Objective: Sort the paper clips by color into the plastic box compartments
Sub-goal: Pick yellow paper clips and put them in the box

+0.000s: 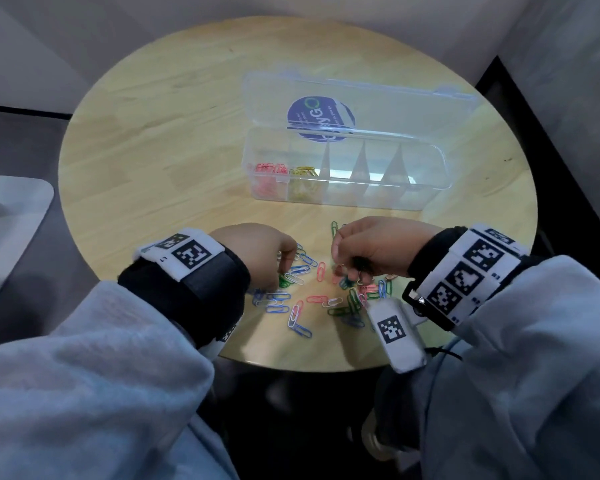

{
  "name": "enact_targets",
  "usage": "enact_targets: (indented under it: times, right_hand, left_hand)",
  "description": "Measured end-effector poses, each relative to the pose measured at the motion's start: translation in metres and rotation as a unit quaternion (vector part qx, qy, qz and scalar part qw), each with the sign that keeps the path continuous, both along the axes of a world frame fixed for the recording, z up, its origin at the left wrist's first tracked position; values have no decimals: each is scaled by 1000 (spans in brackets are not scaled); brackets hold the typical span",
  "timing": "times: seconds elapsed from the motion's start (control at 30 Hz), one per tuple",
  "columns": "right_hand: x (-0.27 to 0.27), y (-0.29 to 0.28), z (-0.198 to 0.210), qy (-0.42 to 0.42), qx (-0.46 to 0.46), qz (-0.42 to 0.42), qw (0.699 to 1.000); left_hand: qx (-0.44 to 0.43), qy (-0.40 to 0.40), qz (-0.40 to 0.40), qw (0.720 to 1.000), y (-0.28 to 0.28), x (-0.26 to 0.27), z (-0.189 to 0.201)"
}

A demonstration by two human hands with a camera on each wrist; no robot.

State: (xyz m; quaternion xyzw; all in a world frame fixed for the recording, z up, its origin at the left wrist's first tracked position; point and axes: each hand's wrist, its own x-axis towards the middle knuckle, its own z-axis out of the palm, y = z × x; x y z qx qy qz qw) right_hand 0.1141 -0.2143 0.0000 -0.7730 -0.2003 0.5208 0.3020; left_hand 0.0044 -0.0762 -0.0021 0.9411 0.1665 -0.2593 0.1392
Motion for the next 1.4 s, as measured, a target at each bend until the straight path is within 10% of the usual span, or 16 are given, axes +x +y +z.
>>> enact_targets:
  times: [0.43, 0.97, 1.23, 1.4]
  right_hand:
    - [-15, -8, 9, -249, -119, 205, 939]
    - [-38, -3, 3, -348, -126, 342, 864]
    - [-18, -6, 4, -269, -61, 213, 937]
    - [7, -9, 9, -44, 54, -16, 997]
  left_hand:
    - [0, 50, 28, 998, -3, 1, 2]
    - [-44, 67, 47, 996, 1, -4, 8]
    - [-156, -51, 107, 981, 33, -9, 24]
    - [-408, -139, 248, 868, 44, -11, 31]
